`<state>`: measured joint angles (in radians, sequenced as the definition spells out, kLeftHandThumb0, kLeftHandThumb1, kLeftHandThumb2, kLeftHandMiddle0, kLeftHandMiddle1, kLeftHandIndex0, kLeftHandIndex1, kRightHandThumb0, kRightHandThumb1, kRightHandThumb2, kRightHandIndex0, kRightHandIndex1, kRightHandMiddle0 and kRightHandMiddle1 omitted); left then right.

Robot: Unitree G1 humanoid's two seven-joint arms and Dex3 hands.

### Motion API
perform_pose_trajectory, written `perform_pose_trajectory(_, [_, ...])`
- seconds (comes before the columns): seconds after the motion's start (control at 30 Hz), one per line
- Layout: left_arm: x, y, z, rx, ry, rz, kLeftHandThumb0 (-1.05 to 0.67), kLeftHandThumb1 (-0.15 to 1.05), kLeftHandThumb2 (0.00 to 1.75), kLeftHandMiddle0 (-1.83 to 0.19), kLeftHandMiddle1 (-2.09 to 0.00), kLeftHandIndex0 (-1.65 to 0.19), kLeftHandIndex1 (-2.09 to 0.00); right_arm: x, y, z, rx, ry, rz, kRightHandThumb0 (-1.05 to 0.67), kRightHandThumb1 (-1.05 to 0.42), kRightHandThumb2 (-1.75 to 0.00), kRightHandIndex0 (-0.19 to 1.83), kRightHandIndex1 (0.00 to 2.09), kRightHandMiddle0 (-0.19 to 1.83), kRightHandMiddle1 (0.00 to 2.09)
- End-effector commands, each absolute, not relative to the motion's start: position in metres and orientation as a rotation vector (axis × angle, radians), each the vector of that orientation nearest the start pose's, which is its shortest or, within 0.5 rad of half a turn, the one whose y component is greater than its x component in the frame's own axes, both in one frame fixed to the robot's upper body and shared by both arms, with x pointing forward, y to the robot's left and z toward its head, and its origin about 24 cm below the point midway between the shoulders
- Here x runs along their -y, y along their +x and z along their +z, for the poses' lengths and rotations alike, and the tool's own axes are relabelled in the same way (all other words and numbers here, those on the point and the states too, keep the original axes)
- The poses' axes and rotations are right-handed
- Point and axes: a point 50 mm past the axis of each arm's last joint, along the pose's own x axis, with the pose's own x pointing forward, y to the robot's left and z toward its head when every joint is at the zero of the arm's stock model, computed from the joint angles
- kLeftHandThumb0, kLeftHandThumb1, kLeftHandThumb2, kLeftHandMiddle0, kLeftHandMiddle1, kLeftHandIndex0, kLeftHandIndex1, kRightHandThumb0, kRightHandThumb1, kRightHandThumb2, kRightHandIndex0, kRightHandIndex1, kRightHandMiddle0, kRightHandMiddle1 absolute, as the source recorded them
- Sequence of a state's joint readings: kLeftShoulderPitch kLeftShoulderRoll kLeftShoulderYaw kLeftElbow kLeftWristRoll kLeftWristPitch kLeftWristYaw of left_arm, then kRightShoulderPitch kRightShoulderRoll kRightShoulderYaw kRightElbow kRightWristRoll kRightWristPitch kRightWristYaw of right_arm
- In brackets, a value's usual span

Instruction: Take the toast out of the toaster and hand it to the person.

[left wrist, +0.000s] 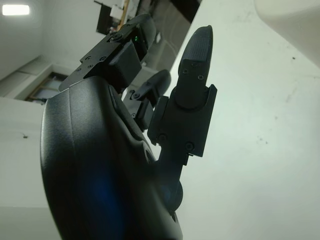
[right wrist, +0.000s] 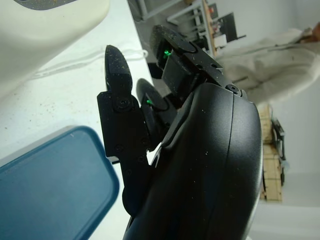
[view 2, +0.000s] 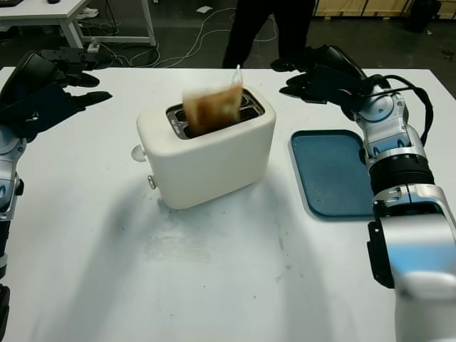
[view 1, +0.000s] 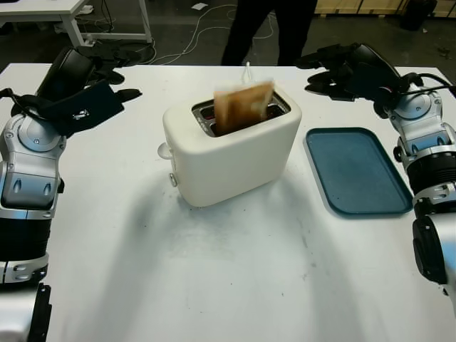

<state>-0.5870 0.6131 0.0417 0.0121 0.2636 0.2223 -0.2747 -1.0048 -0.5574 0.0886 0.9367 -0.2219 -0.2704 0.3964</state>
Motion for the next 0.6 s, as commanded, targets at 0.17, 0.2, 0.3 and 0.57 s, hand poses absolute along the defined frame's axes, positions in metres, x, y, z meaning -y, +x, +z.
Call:
perform_pose_trajectory(0.17, [-0.227, 0.329, 0.227, 0.272, 0.846, -0.026, -0.44, 0.92, 0.06, -0.58, -0.48, -0.72, 0.00, 0.224, 0.397, 0.204, 0.177, -0.814, 0.294, -0.34, -0.92, -0.13, 0.77, 0.01, 0.71, 0.00])
perform_pose_trajectory(0.2, [-0.227, 0.329, 0.227, 0.273, 0.849, -0.026, -0.43, 0.92, 0.06, -0.58, -0.48, -0.72, 0.00, 0.224, 0.397, 0.204, 0.176, -0.812, 0.293, -0.34, -0.92, -0.13, 0.76, 0.00, 0.71, 0.00])
perform_pose_trajectory(0.3, [-0.228, 0.329, 0.227, 0.276, 0.857, -0.026, -0.45, 0.92, 0.06, -0.58, -0.48, -0.72, 0.00, 0.224, 0.398, 0.210, 0.195, -0.786, 0.283, -0.33, -0.92, -0.11, 0.77, 0.01, 0.71, 0.00])
perform_pose_trajectory(0.57, [-0.228, 0.328, 0.227, 0.271, 0.847, -0.027, -0.44, 0.92, 0.07, -0.58, -0.48, -0.72, 0.00, 0.209, 0.393, 0.267, 0.385, -0.699, 0.326, -0.44, -0.78, 0.00, 0.79, 0.02, 0.72, 0.02])
